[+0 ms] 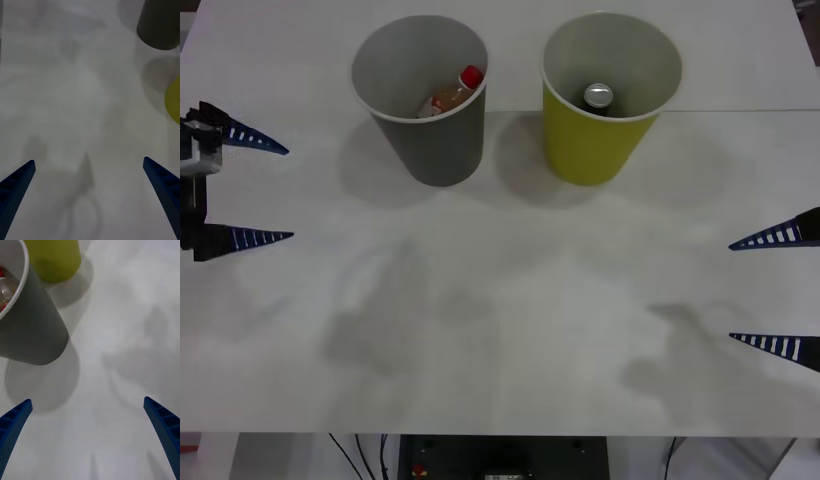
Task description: Put the can into the green bin and the plastic bottle into the gray bin
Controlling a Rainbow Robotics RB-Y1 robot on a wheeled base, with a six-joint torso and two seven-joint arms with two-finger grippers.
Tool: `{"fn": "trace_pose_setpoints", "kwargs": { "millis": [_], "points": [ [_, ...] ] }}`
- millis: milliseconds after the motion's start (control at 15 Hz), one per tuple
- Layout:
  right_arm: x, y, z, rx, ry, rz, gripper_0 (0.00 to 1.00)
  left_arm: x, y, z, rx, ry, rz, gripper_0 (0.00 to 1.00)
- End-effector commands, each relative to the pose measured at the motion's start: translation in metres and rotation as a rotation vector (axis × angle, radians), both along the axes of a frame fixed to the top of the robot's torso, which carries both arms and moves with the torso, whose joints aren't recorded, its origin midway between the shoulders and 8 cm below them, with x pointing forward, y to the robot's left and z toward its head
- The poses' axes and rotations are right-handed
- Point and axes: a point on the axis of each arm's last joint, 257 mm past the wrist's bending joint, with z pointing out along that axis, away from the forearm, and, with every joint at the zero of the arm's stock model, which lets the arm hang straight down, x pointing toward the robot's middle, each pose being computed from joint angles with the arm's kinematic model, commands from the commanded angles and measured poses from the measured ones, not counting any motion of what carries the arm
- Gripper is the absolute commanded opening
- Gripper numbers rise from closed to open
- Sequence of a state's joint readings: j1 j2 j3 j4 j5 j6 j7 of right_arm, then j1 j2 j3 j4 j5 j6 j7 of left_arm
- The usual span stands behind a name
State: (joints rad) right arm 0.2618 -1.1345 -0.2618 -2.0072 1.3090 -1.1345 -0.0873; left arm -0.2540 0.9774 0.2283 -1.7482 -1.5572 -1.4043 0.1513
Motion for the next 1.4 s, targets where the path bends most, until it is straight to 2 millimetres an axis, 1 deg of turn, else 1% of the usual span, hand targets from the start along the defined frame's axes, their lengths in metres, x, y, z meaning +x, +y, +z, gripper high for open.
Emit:
{"fn": "trace_pose_setpoints", "kwargs": {
  "millis": [67, 267, 333, 467, 600, 800, 1067, 1400],
  "points": [
    [0.0, 0.0, 0.0, 0.0, 0.0, 0.0, 1.0, -0.02, 0.005, -0.02, -0.014, -0.031, -0.014, 1.0],
    [0.0, 0.0, 0.0, 0.0, 0.0, 0.0, 1.0, -0.046, 0.007, -0.041, 0.035, -0.073, -0.046, 1.0],
    [0.0, 0.0, 0.0, 0.0, 0.0, 0.0, 1.0, -0.057, 0.005, -0.049, 0.032, -0.059, -0.056, 1.0],
    [0.0, 0.0, 0.0, 0.0, 0.0, 0.0, 1.0, -0.072, -0.001, -0.056, -0.009, -0.028, -0.074, 1.0],
    [0.0, 0.0, 0.0, 0.0, 0.0, 0.0, 1.0, -0.083, -0.001, -0.064, -0.016, -0.014, -0.088, 1.0],
    [0.0, 0.0, 0.0, 0.0, 0.0, 0.0, 1.0, -0.092, 0.001, -0.076, -0.01, -0.018, -0.103, 1.0],
    [0.0, 0.0, 0.0, 0.0, 0.0, 0.0, 1.0, -0.099, 0.001, -0.083, -0.015, -0.032, -0.086, 1.0],
    [0.0, 0.0, 0.0, 0.0, 0.0, 0.0, 1.0, -0.106, -0.005, -0.091, -0.016, -0.018, -0.095, 1.0]
  ]
}}
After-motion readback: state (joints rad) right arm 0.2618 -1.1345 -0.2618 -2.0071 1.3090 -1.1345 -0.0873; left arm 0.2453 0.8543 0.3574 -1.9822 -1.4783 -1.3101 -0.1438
